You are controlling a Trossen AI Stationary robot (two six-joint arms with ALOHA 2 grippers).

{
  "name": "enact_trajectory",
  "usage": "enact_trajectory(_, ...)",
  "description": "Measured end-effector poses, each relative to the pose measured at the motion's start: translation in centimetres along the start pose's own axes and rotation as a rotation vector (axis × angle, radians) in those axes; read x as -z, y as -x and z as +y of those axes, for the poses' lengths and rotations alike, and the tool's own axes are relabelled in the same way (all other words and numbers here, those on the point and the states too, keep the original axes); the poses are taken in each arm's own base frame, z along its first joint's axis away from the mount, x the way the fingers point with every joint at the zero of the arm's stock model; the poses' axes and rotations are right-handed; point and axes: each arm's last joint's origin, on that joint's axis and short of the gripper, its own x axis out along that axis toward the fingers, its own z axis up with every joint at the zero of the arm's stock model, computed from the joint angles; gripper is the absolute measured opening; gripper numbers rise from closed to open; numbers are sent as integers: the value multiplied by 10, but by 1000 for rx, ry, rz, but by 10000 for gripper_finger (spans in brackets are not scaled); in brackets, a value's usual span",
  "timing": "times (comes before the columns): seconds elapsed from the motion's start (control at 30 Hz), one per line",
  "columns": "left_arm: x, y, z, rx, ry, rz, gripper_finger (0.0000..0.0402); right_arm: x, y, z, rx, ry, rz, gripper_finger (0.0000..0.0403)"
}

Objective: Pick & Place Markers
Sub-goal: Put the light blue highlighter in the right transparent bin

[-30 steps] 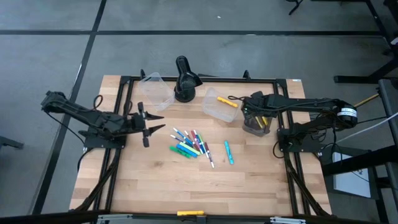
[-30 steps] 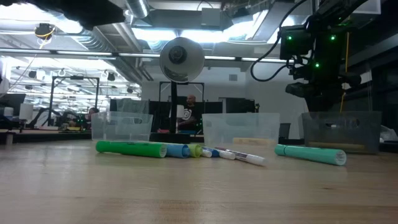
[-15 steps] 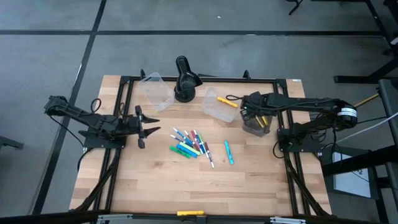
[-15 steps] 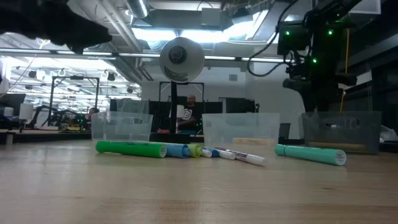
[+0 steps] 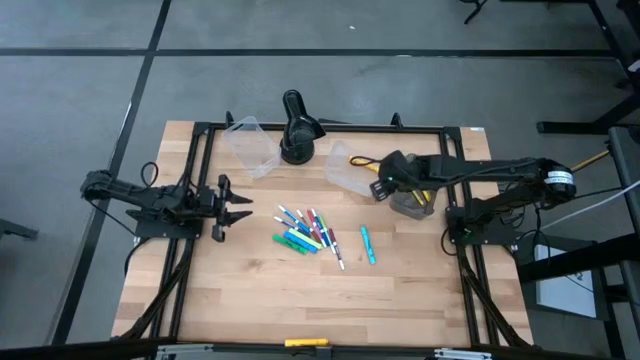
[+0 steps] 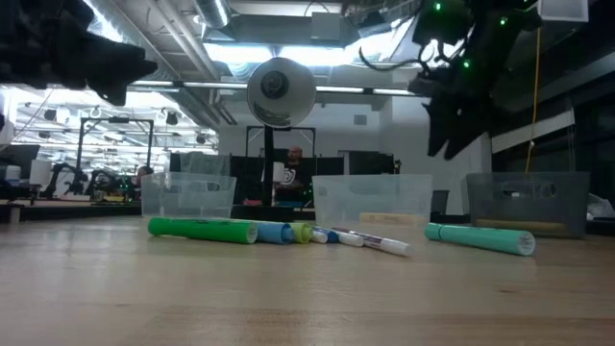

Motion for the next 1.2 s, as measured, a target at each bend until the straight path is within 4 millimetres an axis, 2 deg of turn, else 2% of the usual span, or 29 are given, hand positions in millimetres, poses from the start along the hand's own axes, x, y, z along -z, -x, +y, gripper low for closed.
enact_trajectory(0.2,2,3,5,25,-28,12,143,6,9,27,-207,12,-40,170)
enact_trajectory(0.37,4,1,10,28,-43,40,143,16,16,40,-275,-30,-40,170)
enact_trajectory(0.83,4,0,18,-54,-47,43,143,36,28,58,-365,-40,-19,170)
enact_trajectory(1.2,4,0,18,-55,-47,43,143,42,31,61,-410,207,-15,170)
